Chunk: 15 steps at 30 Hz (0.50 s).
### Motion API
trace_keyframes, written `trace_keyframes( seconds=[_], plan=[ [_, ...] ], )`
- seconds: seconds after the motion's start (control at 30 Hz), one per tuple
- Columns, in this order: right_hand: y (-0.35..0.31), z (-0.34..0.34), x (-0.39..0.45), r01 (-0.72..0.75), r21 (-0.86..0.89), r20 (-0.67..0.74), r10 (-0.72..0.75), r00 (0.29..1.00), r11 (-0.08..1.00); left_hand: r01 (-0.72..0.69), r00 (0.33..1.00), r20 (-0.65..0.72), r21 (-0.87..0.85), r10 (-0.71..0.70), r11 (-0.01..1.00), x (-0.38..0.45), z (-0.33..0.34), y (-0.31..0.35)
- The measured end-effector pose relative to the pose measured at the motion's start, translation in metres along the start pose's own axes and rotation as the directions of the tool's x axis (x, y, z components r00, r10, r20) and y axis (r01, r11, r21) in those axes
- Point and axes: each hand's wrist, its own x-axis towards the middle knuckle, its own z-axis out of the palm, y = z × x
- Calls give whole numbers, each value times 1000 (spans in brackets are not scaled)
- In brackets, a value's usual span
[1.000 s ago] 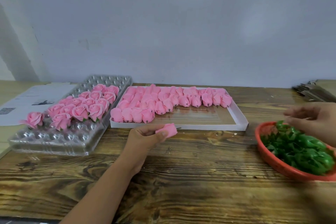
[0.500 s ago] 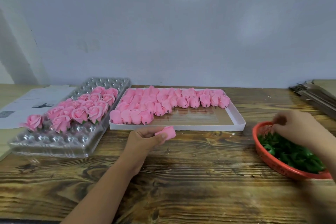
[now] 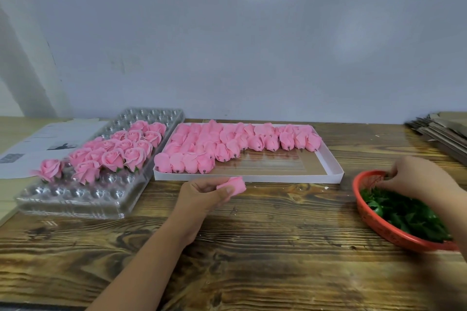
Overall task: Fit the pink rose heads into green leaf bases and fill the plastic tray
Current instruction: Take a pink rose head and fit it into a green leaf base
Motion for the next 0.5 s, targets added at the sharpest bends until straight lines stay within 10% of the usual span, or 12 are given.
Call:
trace_keyframes(
  seconds=[0.5],
  plan=[
    [15,-3,6,-10,238,-34,18,999,971,15,1000,-11,9,-15,1000,-1,1,2]
  ],
)
